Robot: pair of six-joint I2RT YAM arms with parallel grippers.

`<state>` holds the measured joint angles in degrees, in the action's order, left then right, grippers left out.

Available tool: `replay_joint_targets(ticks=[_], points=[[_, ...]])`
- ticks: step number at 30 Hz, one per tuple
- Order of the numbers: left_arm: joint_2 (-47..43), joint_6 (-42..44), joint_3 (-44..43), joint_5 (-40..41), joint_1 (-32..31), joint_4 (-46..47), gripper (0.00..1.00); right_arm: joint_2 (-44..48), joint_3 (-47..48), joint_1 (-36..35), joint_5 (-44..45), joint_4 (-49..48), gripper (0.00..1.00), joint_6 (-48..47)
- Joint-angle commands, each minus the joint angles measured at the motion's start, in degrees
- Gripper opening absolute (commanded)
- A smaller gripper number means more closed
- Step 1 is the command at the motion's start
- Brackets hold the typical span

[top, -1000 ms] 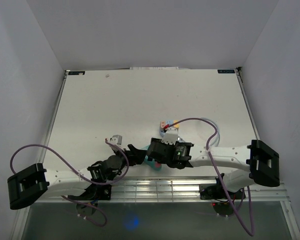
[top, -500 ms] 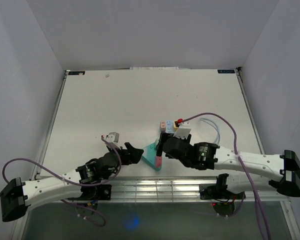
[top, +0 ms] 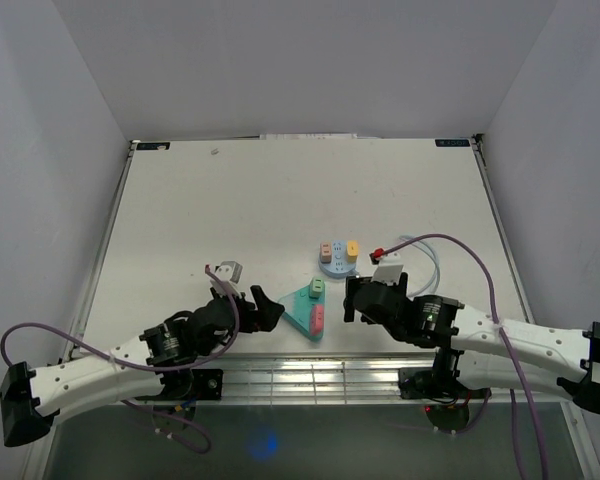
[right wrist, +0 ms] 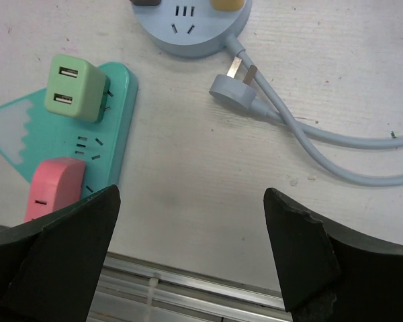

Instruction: Insert the plug

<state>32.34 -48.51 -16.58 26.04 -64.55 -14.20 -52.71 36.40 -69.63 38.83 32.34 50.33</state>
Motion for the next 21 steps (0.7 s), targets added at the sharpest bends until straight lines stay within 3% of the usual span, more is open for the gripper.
replay_joint_targets(ticks=[1,5,10,21], points=[[-1.13,2.37,-5.03,-0.03,0.31,-8.02,0.98,3.65,-0.80,0.10,3.97,0.44,0.92,-5.05],[-3.67,2.63,-6.27,0.59,0.31,-10.15,0.98,8.75,-5.10,0.19,7.92,-2.36,0.92,-11.38],[-6.41,2.46,-7.06,2.26,0.31,-11.20,0.98,19.73,-9.85,0.10,4.15,-12.98,0.92,-22.09],[-6.41,4.57,-8.12,3.93,0.22,-10.94,0.98,33.02,-14.08,0.19,0.99,-14.93,0.90,-24.22]])
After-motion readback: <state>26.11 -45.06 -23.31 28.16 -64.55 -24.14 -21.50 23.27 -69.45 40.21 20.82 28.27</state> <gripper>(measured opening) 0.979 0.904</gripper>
